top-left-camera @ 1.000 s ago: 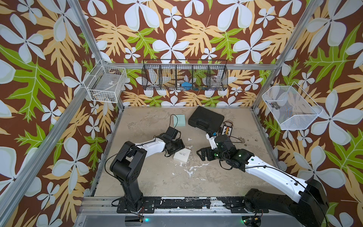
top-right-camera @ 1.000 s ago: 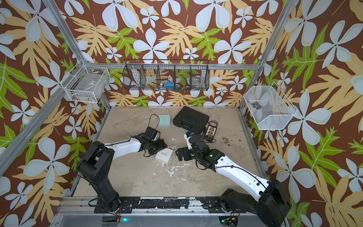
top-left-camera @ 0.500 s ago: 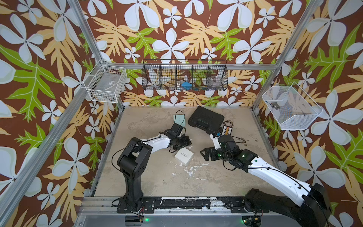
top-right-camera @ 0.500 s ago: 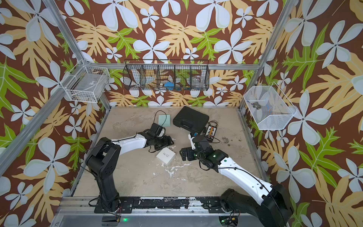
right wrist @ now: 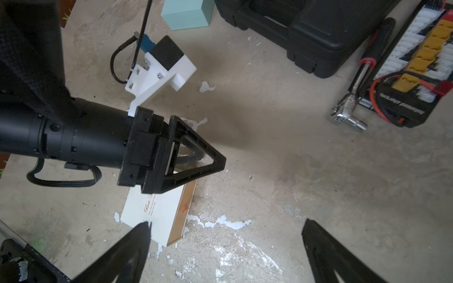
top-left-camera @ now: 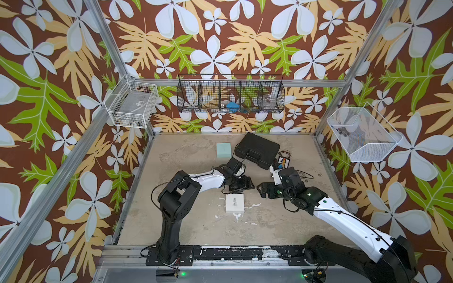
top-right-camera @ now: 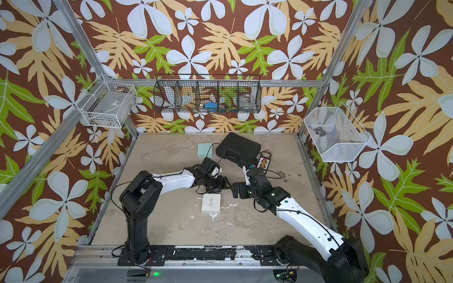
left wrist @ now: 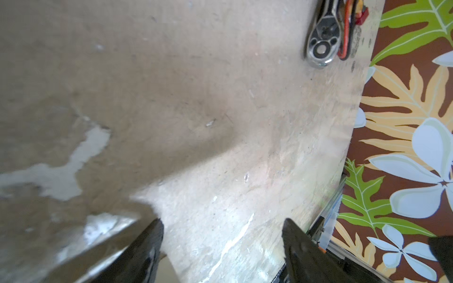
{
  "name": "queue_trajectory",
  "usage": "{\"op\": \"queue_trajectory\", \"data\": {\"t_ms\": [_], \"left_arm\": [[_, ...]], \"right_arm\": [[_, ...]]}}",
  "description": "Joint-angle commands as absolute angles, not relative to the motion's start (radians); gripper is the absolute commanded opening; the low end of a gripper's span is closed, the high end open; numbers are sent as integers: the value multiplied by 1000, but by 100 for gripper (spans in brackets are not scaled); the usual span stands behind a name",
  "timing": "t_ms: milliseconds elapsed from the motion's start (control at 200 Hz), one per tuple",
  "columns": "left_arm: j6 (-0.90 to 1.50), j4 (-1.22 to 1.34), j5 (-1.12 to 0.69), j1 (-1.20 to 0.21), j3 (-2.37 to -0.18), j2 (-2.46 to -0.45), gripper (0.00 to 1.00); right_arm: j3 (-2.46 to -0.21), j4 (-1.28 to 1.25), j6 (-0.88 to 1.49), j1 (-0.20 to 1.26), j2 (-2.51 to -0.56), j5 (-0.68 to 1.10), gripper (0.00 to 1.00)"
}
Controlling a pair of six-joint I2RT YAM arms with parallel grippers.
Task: Take out the earrings from the drawer-style jewelry box
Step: Move the jewelry box to the center of the board.
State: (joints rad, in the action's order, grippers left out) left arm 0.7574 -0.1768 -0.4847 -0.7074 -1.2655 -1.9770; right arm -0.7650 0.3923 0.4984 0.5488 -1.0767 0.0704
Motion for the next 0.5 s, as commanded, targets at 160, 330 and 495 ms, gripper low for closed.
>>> {"op": "queue_trajectory", "data": {"t_ms": [160, 330, 495], "left_arm": [[861, -193, -410, -740, -1301, -1872, 78], [1041, -225, -342, -755, -1077, -1636, 78], [1239, -211, -320, -828, -813, -1402, 81]], "right_arm": [[-757, 394, 517, 525, -1096, 64, 100], [-783, 384, 499, 525, -1129, 77, 99], [-813, 364, 476, 525, -1213, 153, 99]]}}
